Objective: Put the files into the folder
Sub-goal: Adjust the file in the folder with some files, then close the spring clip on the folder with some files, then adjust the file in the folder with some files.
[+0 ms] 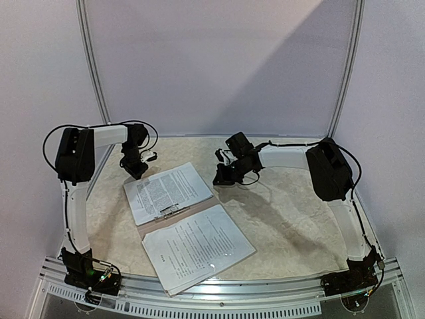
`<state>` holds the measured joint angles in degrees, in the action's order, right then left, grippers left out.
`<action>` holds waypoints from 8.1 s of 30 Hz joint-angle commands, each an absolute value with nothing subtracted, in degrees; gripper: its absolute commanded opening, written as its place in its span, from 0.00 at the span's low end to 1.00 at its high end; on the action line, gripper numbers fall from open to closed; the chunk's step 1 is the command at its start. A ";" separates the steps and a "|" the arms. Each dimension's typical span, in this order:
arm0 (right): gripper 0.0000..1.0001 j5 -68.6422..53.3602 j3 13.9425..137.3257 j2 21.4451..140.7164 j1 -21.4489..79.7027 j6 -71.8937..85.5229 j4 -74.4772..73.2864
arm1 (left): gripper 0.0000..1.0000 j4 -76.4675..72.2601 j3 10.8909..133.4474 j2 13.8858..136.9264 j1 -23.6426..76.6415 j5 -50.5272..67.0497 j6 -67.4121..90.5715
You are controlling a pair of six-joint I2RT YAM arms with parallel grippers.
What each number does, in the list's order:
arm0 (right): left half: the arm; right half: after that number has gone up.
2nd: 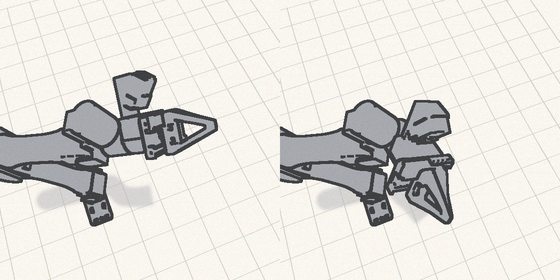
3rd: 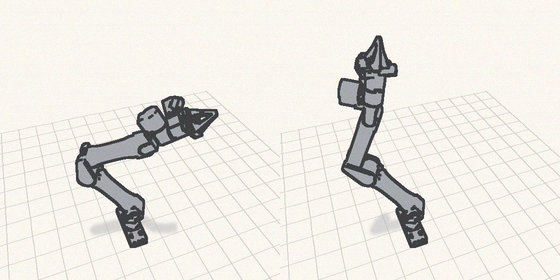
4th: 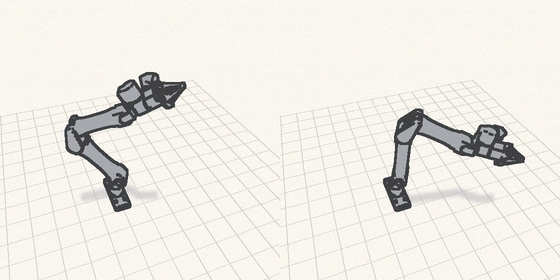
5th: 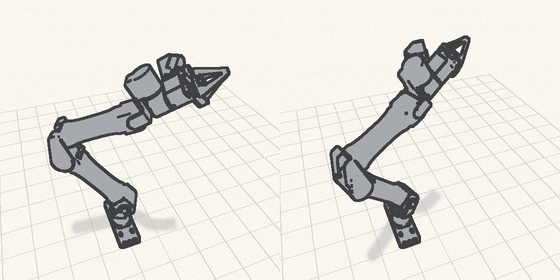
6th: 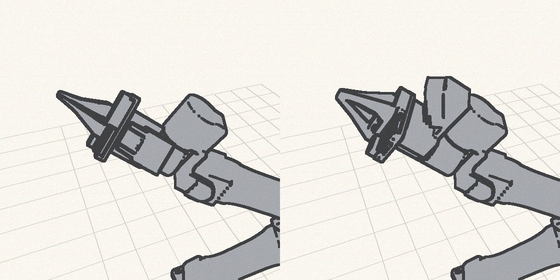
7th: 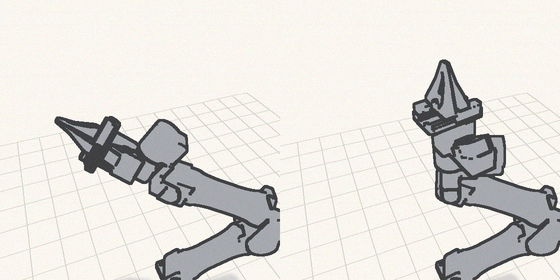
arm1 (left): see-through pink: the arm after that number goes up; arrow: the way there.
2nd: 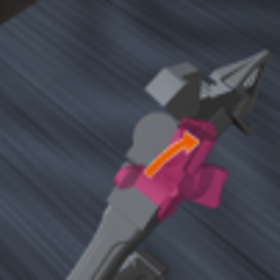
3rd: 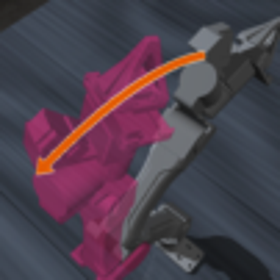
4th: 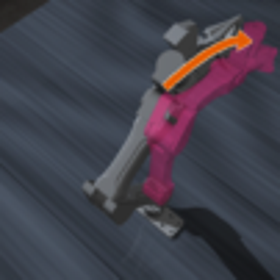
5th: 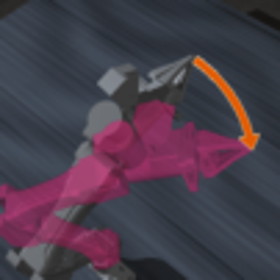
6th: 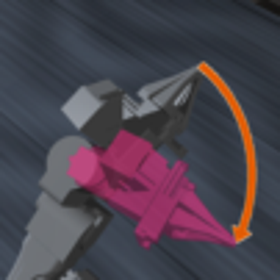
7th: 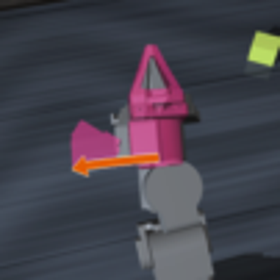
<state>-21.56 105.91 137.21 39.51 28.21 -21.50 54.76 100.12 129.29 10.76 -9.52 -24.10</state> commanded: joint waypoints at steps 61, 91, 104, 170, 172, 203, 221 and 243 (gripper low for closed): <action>0.14 -19.77 114.46 138.65 56.22 21.50 -20.18 | 0.40 64.95 78.74 100.64 18.69 17.44 -39.03; 0.16 -17.34 80.13 117.07 45.14 35.82 -4.66 | 0.18 52.31 67.94 107.22 29.18 7.86 -44.04; 0.16 -16.52 76.95 119.38 43.25 37.06 -4.42 | 0.05 54.21 70.23 107.58 29.66 9.05 -41.67; 0.38 -19.31 96.71 123.81 50.92 34.88 -11.98 | 0.26 43.84 78.47 106.90 25.59 8.82 -20.25; 0.35 -18.87 99.29 125.70 51.86 34.88 -12.98 | 0.26 41.78 77.23 107.18 25.65 8.10 -18.95; 0.25 -17.88 103.31 128.76 52.63 32.26 -18.20 | 0.37 41.93 83.56 115.20 19.95 2.10 -19.99; 0.27 -17.23 103.45 128.31 52.65 30.47 -19.07 | 0.41 46.55 109.31 131.24 12.57 -0.67 -17.21; 0.28 -16.18 101.34 127.33 52.58 29.37 -19.51 | 0.33 51.70 112.06 137.84 12.52 -1.75 -20.77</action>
